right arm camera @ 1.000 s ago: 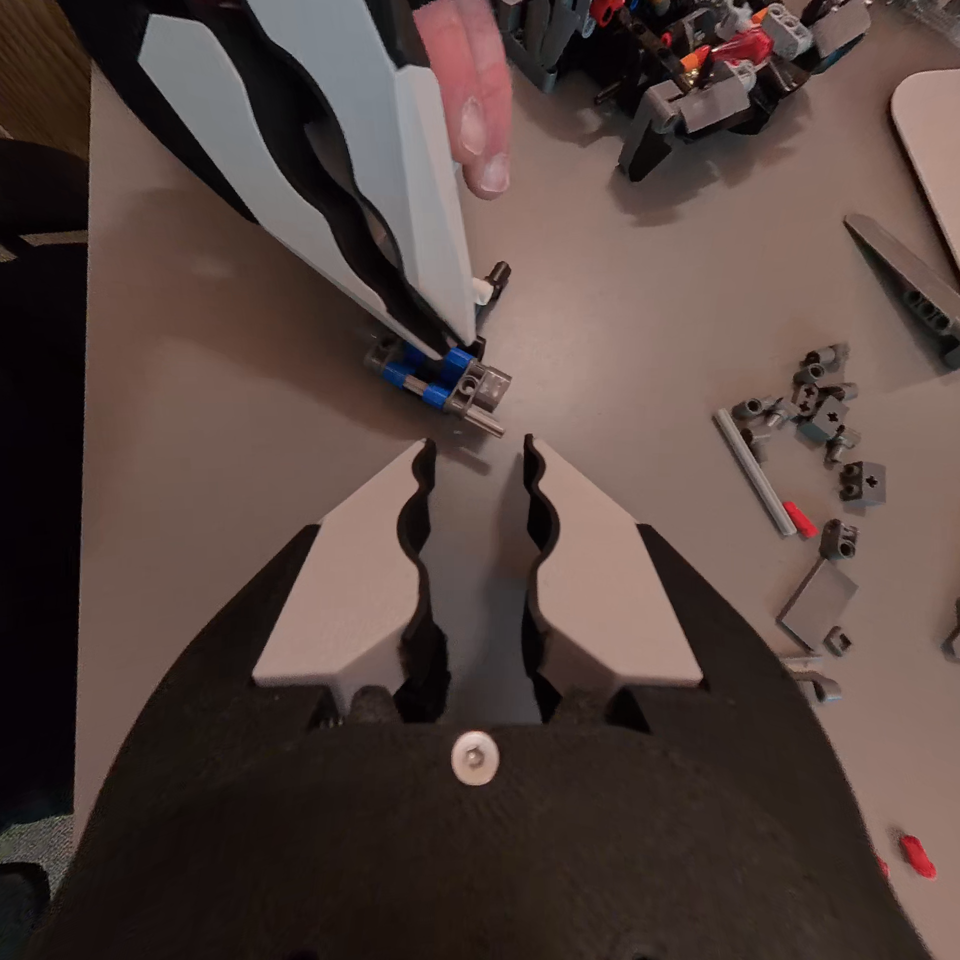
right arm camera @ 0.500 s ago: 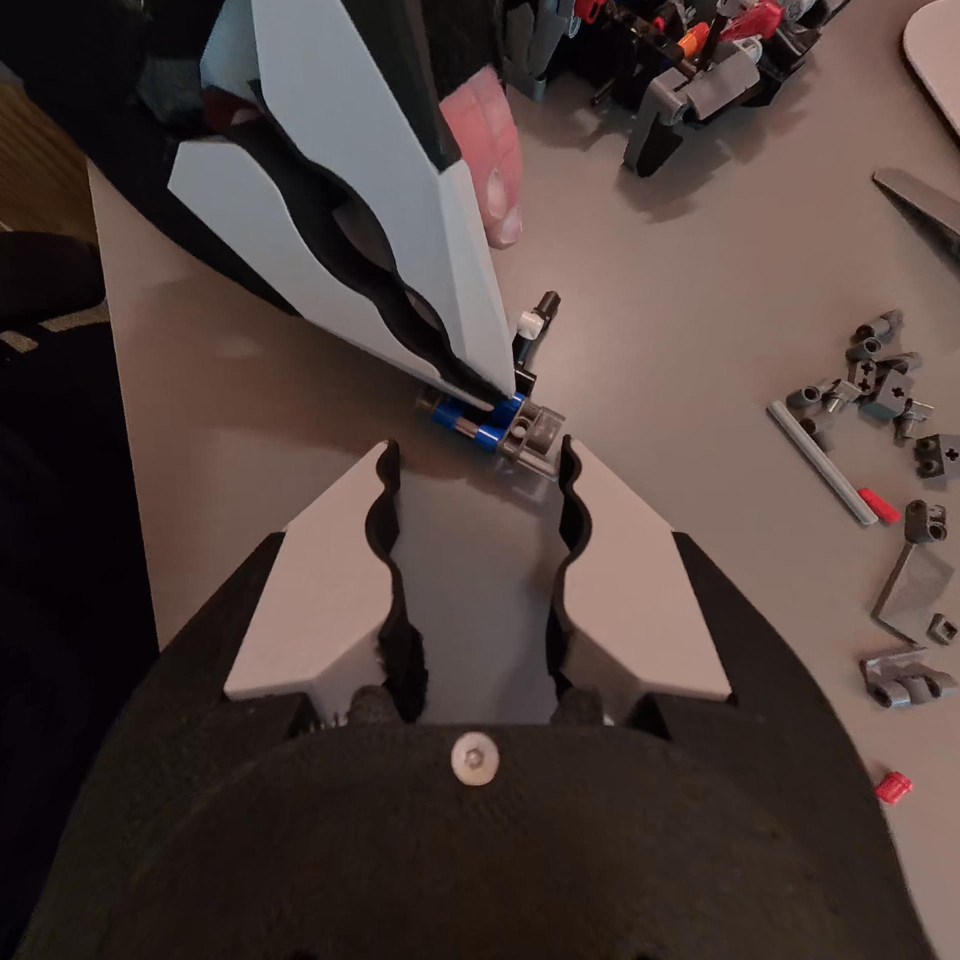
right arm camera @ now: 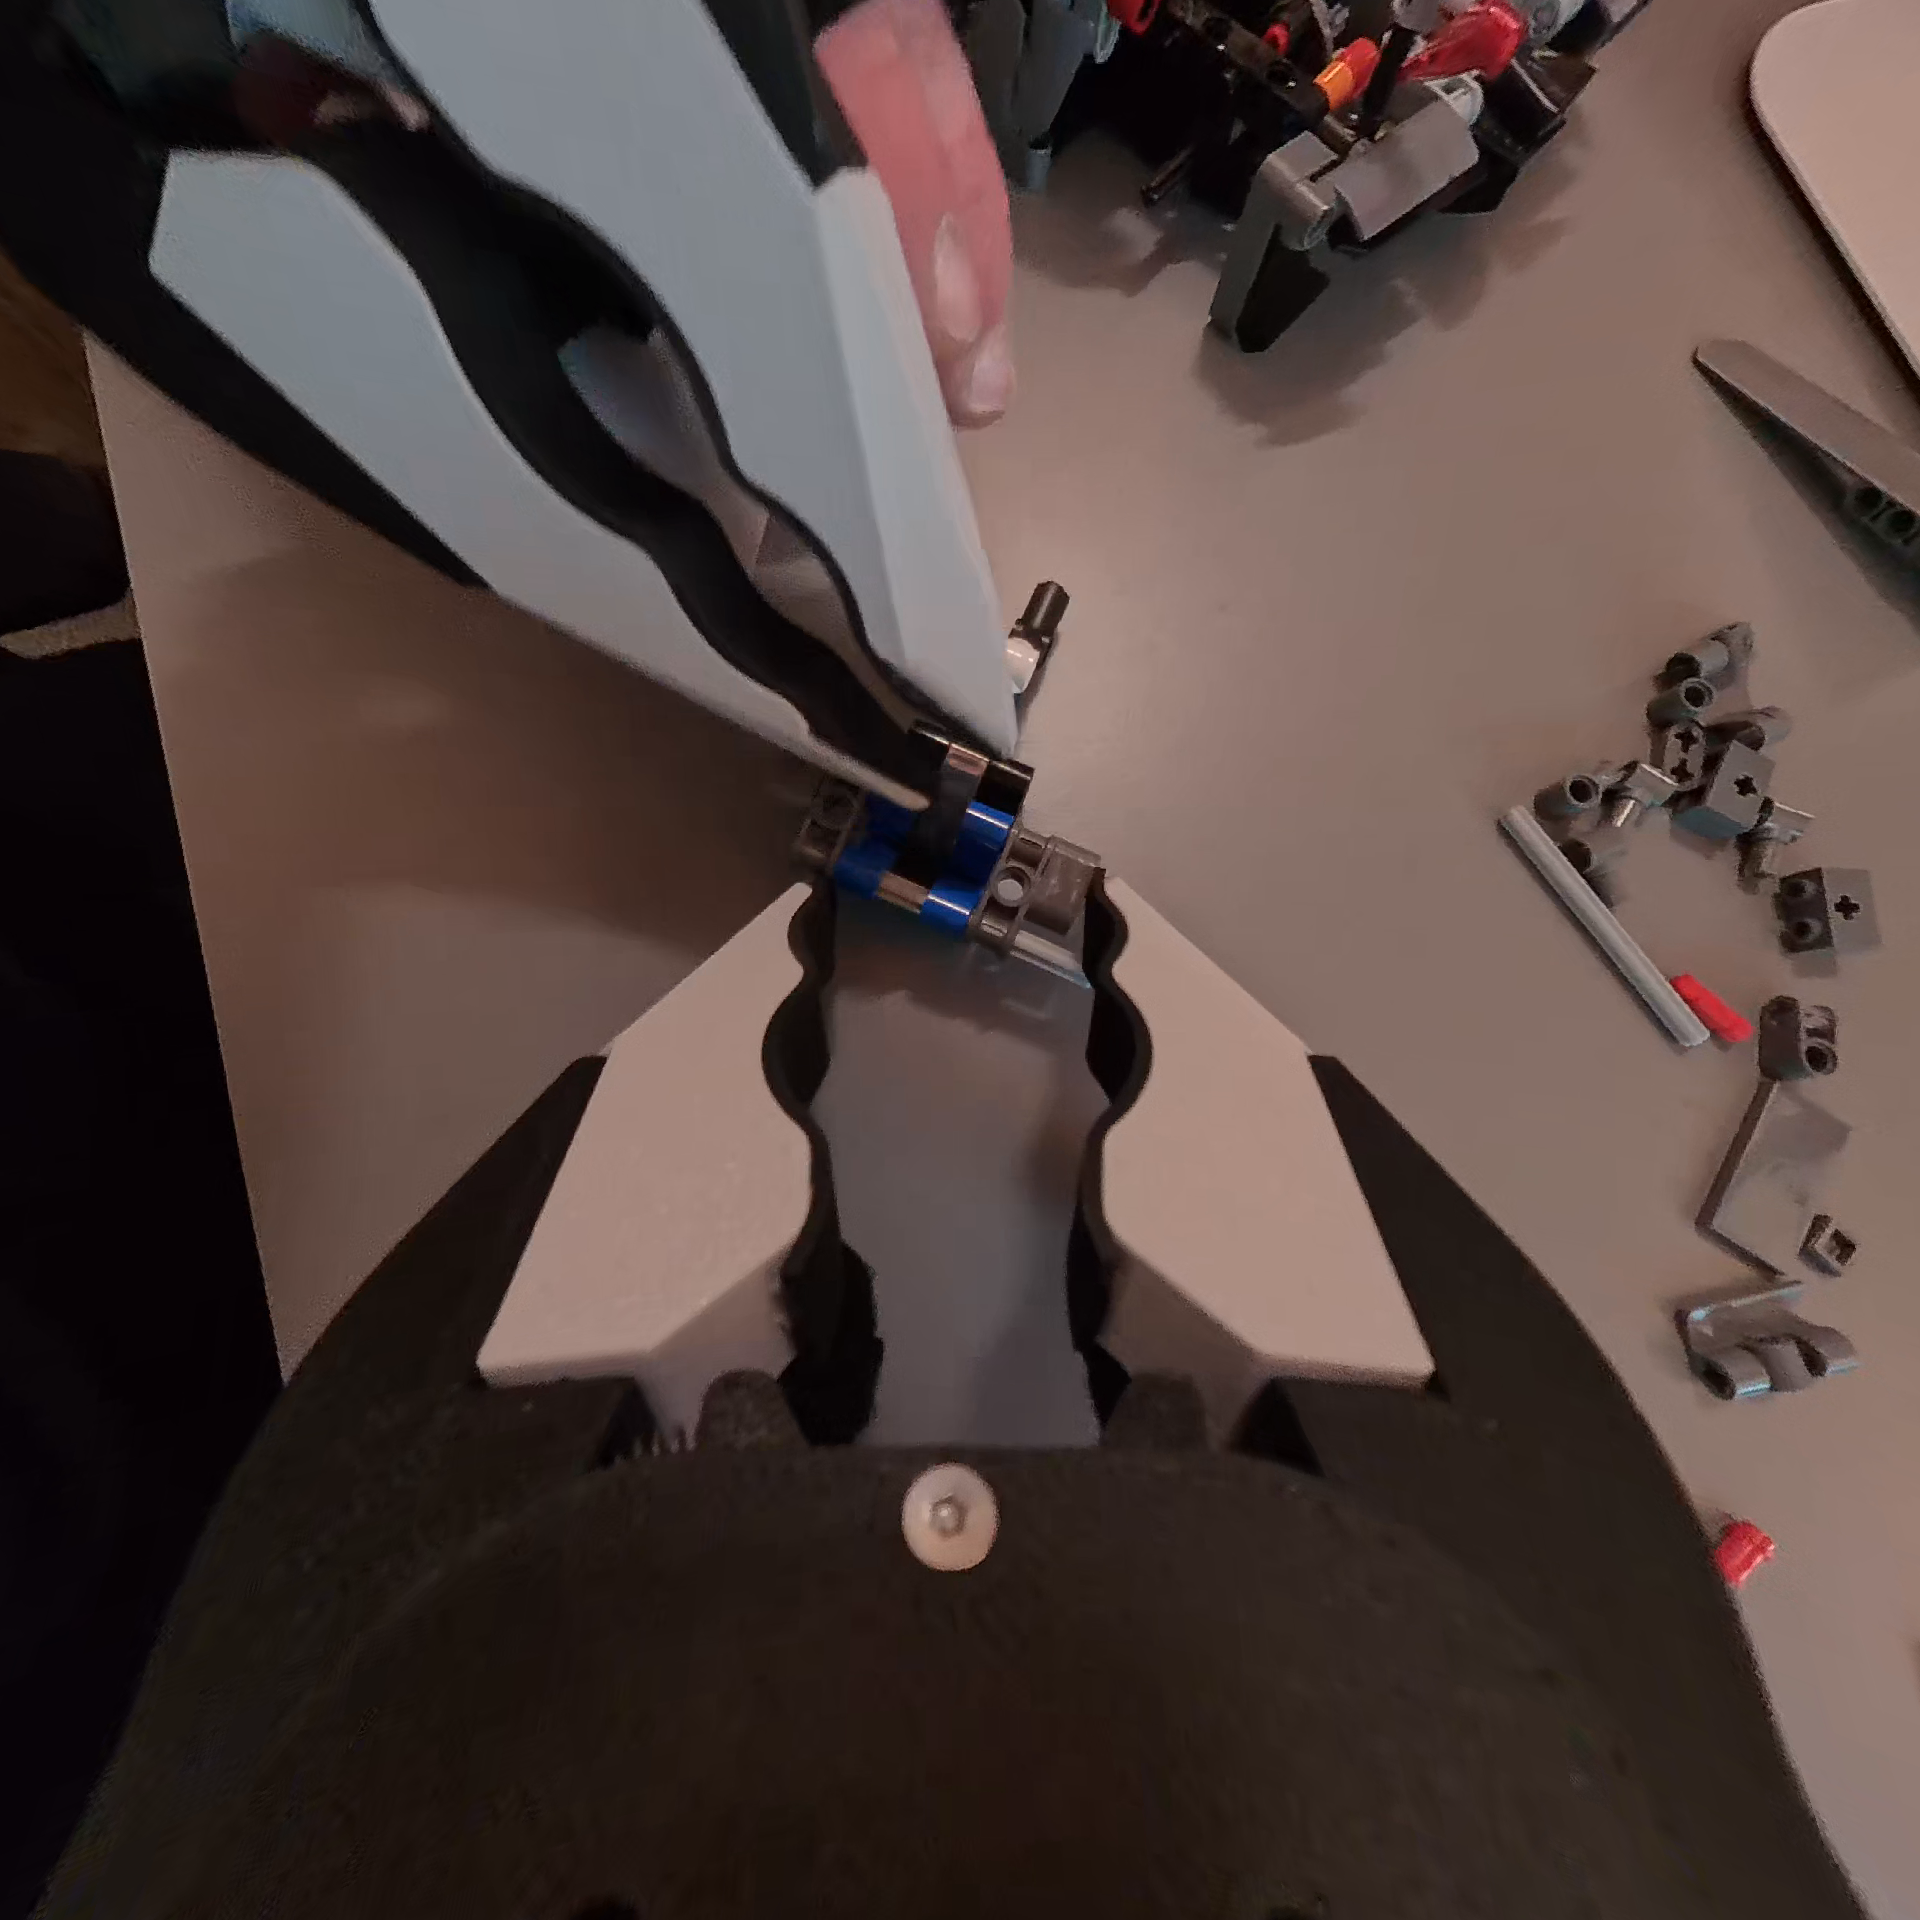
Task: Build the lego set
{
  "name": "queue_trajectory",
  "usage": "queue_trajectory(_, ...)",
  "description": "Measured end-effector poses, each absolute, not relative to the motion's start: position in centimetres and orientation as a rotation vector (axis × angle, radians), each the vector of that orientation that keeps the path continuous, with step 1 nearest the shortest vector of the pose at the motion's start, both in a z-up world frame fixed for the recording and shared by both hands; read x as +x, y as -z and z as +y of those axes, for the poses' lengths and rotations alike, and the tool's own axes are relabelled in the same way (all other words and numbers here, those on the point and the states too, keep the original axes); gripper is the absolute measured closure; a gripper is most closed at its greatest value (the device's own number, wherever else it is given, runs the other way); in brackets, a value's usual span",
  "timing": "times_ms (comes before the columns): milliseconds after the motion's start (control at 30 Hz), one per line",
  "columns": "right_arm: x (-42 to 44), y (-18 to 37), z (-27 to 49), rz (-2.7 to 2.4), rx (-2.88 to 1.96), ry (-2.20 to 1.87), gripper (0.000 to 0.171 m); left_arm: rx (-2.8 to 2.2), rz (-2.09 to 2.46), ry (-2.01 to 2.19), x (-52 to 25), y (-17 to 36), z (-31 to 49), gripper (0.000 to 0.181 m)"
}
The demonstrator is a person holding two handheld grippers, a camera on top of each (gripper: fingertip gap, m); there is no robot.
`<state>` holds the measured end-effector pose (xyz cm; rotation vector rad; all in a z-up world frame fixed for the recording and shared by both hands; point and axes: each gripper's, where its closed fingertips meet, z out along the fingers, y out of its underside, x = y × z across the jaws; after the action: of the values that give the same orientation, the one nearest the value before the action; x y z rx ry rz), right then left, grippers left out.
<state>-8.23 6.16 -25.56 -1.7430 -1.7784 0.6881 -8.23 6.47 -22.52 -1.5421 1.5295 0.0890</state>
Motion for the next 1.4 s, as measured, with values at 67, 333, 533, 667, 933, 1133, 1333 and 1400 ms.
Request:
queue_trajectory(67, -8.1, 25.6, 6.1, -1.815, -1.727, -0.694, 0.126, -1.555, 1.549, -0.070, -8.6, 22.5, 6.2, 0.171)
queue_trajectory(333, -7.9, 25.6, 5.6, -1.955, -1.618, -0.736, 0.126, -1.588, 1.610, -0.049, -9.2, 23.7, 5.7, 0.157)
queue_trajectory(533, -7.7, 25.5, 4.8, -2.041, -1.533, -0.739, 0.126, -1.591, 1.634, 0.010, -8.7, 23.8, 5.1, 0.150)
queue_trajectory(667, -7.7, 25.5, 4.8, -2.049, -1.516, -0.732, 0.125, -1.605, 1.636, 0.036, -8.7, 24.0, 4.9, 0.152)
queue_trajectory(933, -7.0, 25.3, 6.1, -1.888, -1.674, -0.665, 0.111, -1.624, 1.636, 0.025, -8.5, 24.4, 5.0, 0.152)
queue_trajectory(1133, -6.8, 25.6, 5.8, -1.852, -1.703, -0.691, 0.109, -1.633, 1.649, -0.014, -8.5, 24.9, 5.3, 0.153)
queue_trajectory(1333, -6.9, 25.6, 6.2, -1.834, -1.704, -0.699, 0.110, -1.616, 1.649, -0.033, -8.3, 25.0, 5.5, 0.157)
queue_trajectory(1400, -7.0, 25.6, 6.2, -1.829, -1.704, -0.706, 0.110, -1.611, 1.648, -0.035, -8.2, 25.0, 5.6, 0.158)
